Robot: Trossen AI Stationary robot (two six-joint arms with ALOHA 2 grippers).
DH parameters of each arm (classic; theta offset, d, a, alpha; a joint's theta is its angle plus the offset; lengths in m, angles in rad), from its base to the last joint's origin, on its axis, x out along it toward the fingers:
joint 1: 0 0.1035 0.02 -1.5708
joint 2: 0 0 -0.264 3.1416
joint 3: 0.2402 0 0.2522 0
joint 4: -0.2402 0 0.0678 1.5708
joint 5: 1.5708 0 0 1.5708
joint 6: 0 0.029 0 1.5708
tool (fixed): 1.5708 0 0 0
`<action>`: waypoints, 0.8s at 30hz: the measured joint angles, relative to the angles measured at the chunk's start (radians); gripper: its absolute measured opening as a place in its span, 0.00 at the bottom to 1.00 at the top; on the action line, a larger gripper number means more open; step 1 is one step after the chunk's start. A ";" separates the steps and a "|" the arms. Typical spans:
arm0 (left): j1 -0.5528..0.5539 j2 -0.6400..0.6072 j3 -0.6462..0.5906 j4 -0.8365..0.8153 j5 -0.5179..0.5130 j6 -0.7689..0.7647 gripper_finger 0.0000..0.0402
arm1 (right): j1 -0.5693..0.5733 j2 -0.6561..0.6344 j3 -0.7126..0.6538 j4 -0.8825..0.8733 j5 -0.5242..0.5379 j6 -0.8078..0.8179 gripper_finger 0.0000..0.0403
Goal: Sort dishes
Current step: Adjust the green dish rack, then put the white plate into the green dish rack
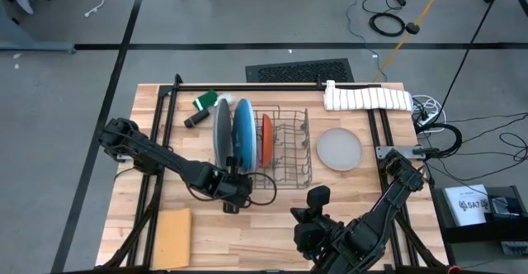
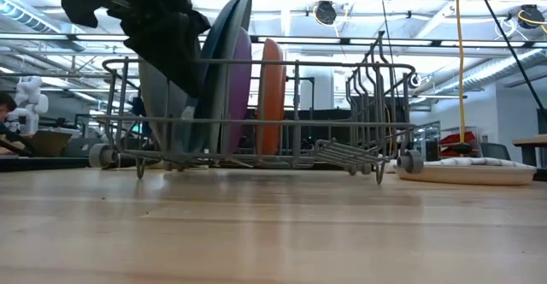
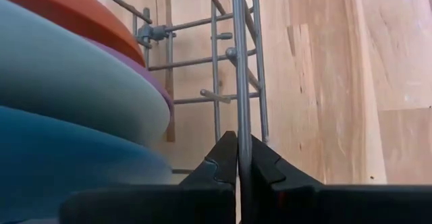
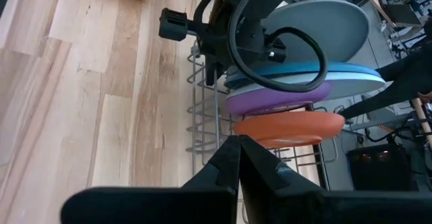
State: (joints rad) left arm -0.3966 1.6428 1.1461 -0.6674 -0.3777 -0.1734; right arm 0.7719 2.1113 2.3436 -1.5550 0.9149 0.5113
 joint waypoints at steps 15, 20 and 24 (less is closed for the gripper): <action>-0.014 0.000 0.000 0.007 -0.023 -0.035 0.25 | 0.000 0.000 0.000 0.001 0.000 -0.002 0.00; -0.019 0.000 0.000 0.006 -0.032 -0.050 0.43 | 0.000 0.000 0.000 0.001 0.000 -0.002 0.00; -0.029 -0.001 0.035 -0.025 -0.033 -0.054 0.51 | 0.000 0.000 0.000 0.000 0.000 -0.002 0.00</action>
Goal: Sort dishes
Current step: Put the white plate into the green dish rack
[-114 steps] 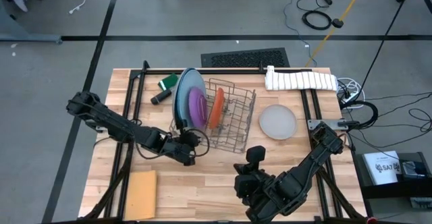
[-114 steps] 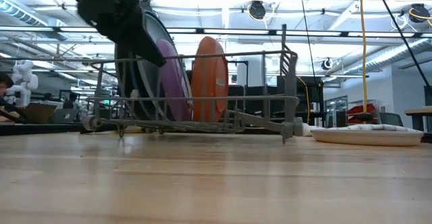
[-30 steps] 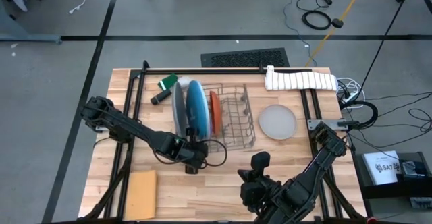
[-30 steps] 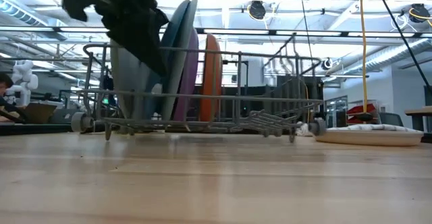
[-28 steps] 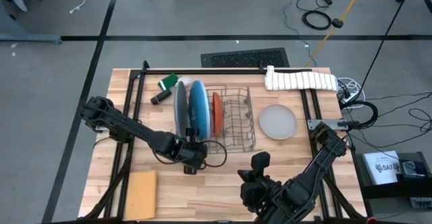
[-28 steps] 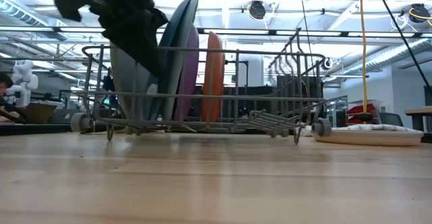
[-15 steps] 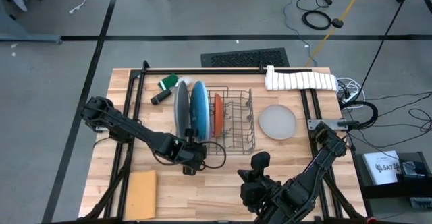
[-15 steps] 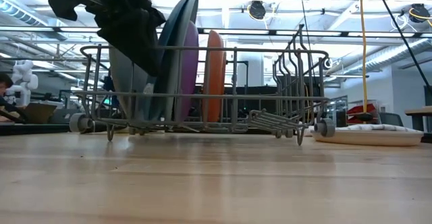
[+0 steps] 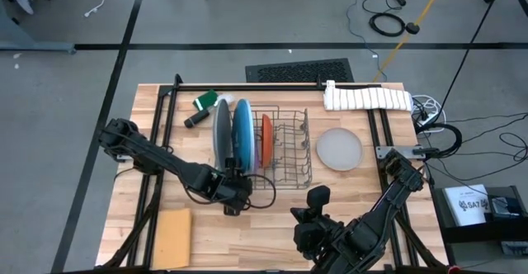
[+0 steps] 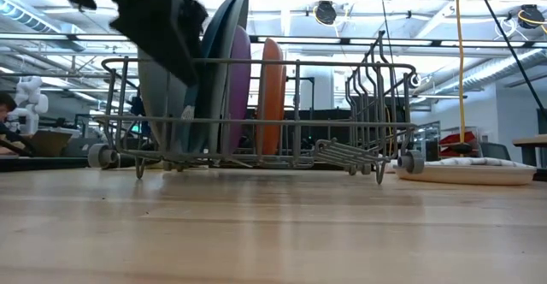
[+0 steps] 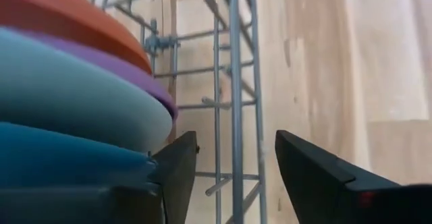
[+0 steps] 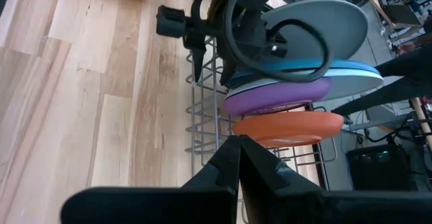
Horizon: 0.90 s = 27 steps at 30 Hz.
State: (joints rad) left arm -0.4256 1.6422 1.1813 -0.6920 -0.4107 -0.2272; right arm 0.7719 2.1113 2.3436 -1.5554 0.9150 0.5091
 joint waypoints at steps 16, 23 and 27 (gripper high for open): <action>-0.075 -0.195 0.148 -0.100 -0.146 -0.002 0.52 | -0.013 -0.021 -0.002 -0.015 0.025 0.058 0.00; -0.127 -0.355 0.149 -0.022 -0.355 0.012 0.52 | -0.058 -0.033 -0.001 -0.015 0.017 0.099 0.00; -0.092 -0.370 0.139 0.120 -0.331 0.105 0.52 | -0.095 -0.033 -0.001 -0.015 0.002 0.101 0.00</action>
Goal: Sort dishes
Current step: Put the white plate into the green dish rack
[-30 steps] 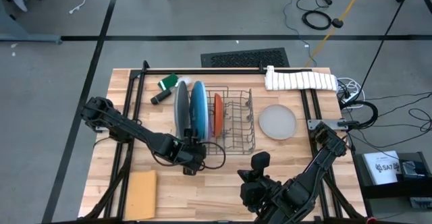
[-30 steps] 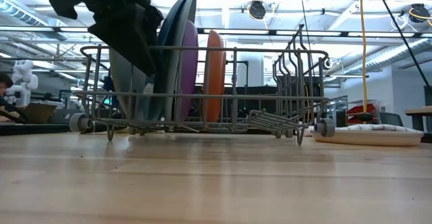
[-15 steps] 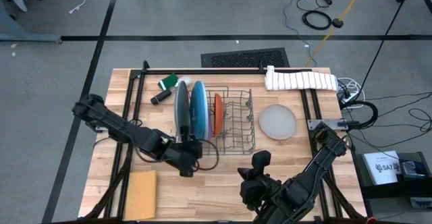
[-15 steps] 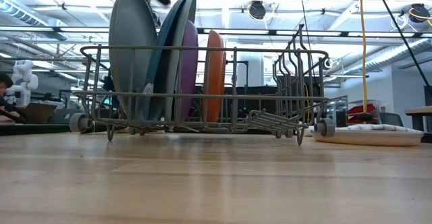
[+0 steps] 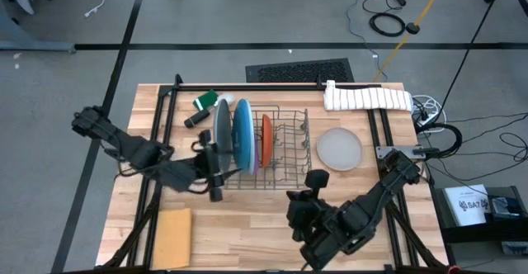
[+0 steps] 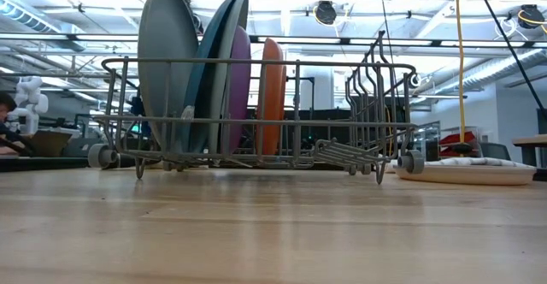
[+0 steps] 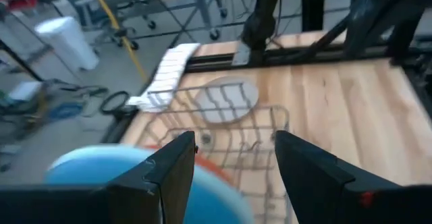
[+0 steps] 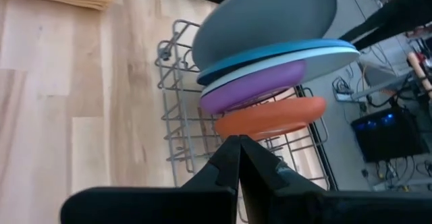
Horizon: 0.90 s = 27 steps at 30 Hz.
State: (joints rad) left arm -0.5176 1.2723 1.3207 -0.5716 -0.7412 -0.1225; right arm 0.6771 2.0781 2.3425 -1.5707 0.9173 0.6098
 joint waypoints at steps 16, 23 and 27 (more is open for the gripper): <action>0.266 0.190 0.011 0.101 0.131 0.131 0.52 | -0.044 0.001 0.000 0.000 -0.034 0.002 0.00; 0.278 0.197 0.014 -0.047 0.021 0.051 0.52 | -0.034 0.001 0.001 0.000 -0.033 -0.009 0.00; 0.258 0.182 0.014 -0.101 -0.034 0.000 0.52 | -0.027 0.001 0.001 -0.001 -0.033 -0.019 0.00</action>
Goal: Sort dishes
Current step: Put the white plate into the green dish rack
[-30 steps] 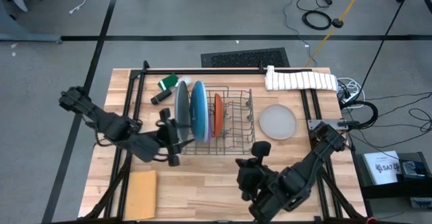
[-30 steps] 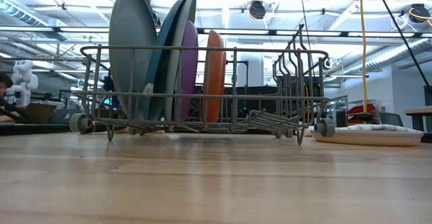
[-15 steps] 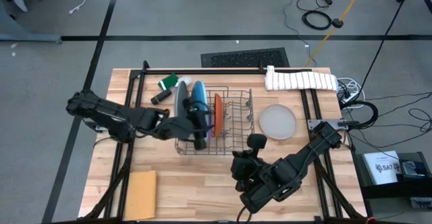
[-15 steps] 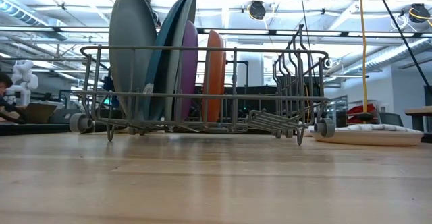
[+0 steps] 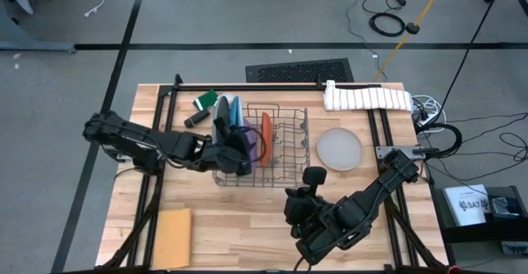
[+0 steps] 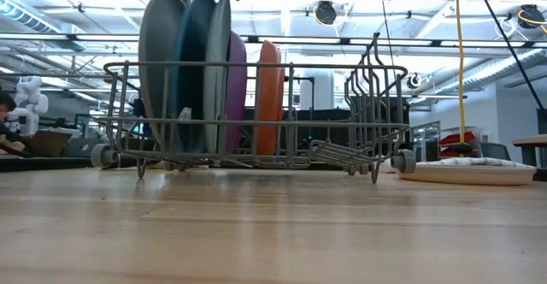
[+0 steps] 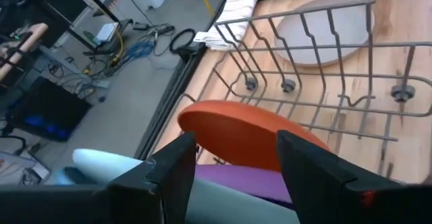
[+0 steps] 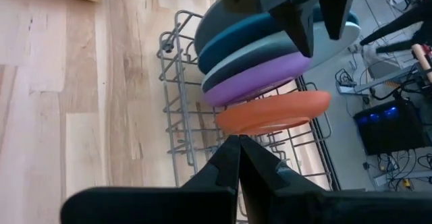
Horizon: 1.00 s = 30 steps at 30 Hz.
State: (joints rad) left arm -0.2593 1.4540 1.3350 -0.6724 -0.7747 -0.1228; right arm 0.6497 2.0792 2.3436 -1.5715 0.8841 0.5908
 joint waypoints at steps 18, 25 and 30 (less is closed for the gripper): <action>-0.092 -0.076 -0.002 -0.121 -0.072 -0.126 0.52 | 0.000 0.000 0.000 0.000 0.000 0.000 0.00; -0.143 -0.122 0.026 -0.101 -0.101 -0.096 0.52 | 0.000 0.000 0.000 0.000 0.006 0.000 0.00; -0.197 -0.161 0.049 -0.057 -0.124 -0.069 0.52 | -0.005 0.000 0.000 0.000 0.037 -0.001 0.00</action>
State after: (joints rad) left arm -0.4559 1.2927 1.3843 -0.7296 -0.8985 -0.1921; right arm 0.6442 2.0796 2.3440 -1.5711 0.9208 0.5900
